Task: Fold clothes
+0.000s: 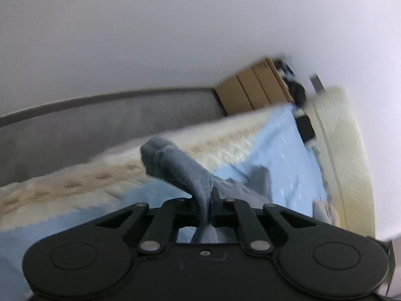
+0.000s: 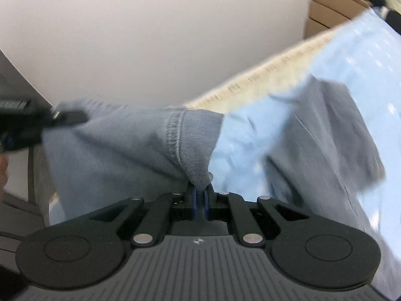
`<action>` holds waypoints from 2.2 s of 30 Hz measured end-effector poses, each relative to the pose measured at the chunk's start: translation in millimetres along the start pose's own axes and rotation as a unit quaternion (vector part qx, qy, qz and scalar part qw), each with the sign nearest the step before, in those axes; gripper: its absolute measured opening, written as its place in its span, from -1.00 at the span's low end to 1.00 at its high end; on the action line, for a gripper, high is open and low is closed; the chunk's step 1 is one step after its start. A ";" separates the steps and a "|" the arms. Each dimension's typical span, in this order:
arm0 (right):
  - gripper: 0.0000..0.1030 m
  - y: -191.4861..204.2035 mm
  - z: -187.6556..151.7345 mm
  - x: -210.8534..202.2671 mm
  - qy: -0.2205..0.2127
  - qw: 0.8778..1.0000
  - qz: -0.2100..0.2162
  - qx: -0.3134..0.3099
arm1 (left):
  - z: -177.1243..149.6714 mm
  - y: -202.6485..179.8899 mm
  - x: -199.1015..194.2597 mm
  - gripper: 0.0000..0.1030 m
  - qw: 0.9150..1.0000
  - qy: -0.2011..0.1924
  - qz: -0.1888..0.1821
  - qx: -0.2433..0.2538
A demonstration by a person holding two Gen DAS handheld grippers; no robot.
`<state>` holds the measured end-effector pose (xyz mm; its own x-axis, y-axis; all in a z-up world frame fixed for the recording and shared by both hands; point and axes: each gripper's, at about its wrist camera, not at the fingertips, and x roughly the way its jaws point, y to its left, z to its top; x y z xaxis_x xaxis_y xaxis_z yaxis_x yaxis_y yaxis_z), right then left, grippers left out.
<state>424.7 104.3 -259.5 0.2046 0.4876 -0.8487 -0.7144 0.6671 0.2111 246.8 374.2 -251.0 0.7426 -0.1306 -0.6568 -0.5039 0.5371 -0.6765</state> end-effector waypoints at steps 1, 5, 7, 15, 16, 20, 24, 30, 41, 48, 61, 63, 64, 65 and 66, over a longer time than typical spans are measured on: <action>-0.88 4.9 7.7 11.2 0.002 1.000 0.005 -0.005 | 1.1 7.3 -3.3 -0.90 1.000 -0.006 0.009 -0.007; -0.88 29.0 23.6 70.1 0.035 0.999 0.011 -0.036 | -2.7 44.4 -2.0 -0.90 0.998 -0.004 0.052 -0.026; -0.88 38.7 22.9 92.9 0.053 0.998 0.010 -0.045 | -7.0 65.6 6.5 -0.90 0.997 0.007 0.076 -0.031; -0.71 51.7 12.6 119.9 0.083 0.995 -0.022 -0.047 | -4.8 98.6 23.9 -0.81 0.994 0.050 0.088 -0.033; -0.55 51.9 13.1 114.7 0.082 0.995 -0.025 -0.042 | -3.4 96.5 23.2 -0.80 0.994 0.054 0.090 -0.029; -0.39 49.2 12.8 85.5 0.072 0.997 -0.038 -0.016 | 0.9 80.2 13.5 -0.34 0.993 0.073 0.096 0.008; -0.39 52.9 3.0 47.4 0.049 0.998 -0.046 0.016 | 1.0 51.7 -8.4 -0.10 0.987 0.084 0.125 0.051; -0.39 65.2 -24.9 -4.1 0.010 0.998 -0.056 0.027 | -5.8 5.0 -47.0 0.03 0.980 0.073 0.141 0.118; -0.39 120.3 -59.8 -69.7 -0.040 0.995 -0.075 0.060 | -6.8 -41.3 -96.1 0.06 0.963 0.083 0.138 0.218; -0.39 167.1 -61.4 -77.9 -0.078 0.980 -0.123 0.138 | 14.3 -43.0 -101.5 0.06 0.934 0.131 0.082 0.321; -0.39 231.2 -87.0 -103.3 -0.118 0.917 -0.219 0.312 | 52.6 -45.7 -96.6 0.06 0.891 0.201 -0.007 0.406; -0.39 230.1 -86.3 -104.1 -0.129 0.910 -0.225 0.323 | 61.3 -50.4 -91.5 0.06 0.891 0.205 -0.007 0.405; -0.39 228.5 -85.7 -104.3 -0.135 0.907 -0.227 0.329 | 66.7 -53.0 -90.4 0.06 0.891 0.205 -0.010 0.405; -0.39 226.9 -85.0 -104.1 -0.143 0.903 -0.228 0.334 | 72.0 -55.6 -89.3 0.06 0.891 0.206 -0.012 0.404; -0.39 225.5 -84.0 -103.4 -0.152 0.901 -0.228 0.336 | 76.5 -58.2 -86.8 0.06 0.890 0.207 -0.015 0.407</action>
<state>186.3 157.0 -164.9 0.6212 0.1399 -0.7711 0.0364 0.9777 0.2067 245.4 418.1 -129.2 0.4396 -0.3596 -0.8231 0.1244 0.9319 -0.3408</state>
